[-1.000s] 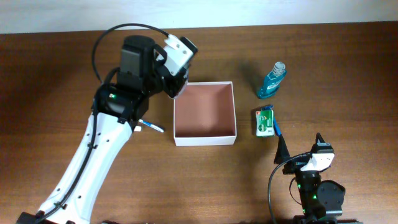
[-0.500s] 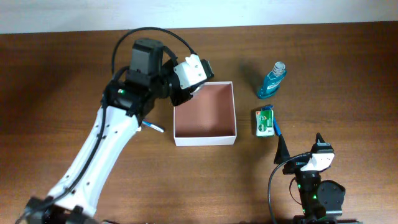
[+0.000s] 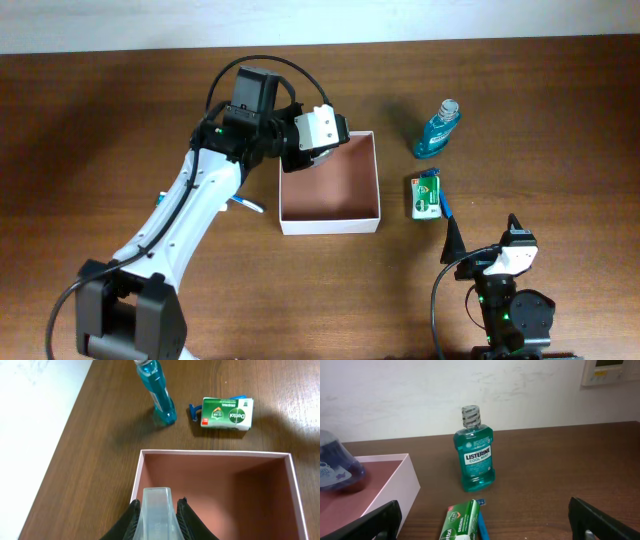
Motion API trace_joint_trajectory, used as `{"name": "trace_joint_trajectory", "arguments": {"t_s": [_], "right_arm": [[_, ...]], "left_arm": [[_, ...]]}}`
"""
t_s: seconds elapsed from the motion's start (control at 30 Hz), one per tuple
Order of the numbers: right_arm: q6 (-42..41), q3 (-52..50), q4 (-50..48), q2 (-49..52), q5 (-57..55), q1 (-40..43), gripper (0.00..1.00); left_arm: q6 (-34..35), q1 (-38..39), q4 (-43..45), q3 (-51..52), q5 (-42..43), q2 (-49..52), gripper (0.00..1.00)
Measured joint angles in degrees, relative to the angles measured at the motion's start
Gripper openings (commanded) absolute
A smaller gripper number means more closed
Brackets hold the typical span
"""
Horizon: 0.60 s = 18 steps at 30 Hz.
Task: Pack container
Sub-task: 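Lift the pump bottle with the left gripper and carry it over the box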
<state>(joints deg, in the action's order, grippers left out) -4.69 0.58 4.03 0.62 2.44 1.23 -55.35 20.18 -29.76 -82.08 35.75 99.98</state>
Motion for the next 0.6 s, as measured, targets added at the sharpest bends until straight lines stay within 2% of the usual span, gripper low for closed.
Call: {"name": "trace_joint_trajectory", "arguments": {"t_s": [0.6], "right_arm": [[0.0,0.0,0.0,0.0,0.0,0.0,0.99]], "left_arm": [[-1.1,-3.5,1.7,0.0,1.4,7.3,0.17]]}}
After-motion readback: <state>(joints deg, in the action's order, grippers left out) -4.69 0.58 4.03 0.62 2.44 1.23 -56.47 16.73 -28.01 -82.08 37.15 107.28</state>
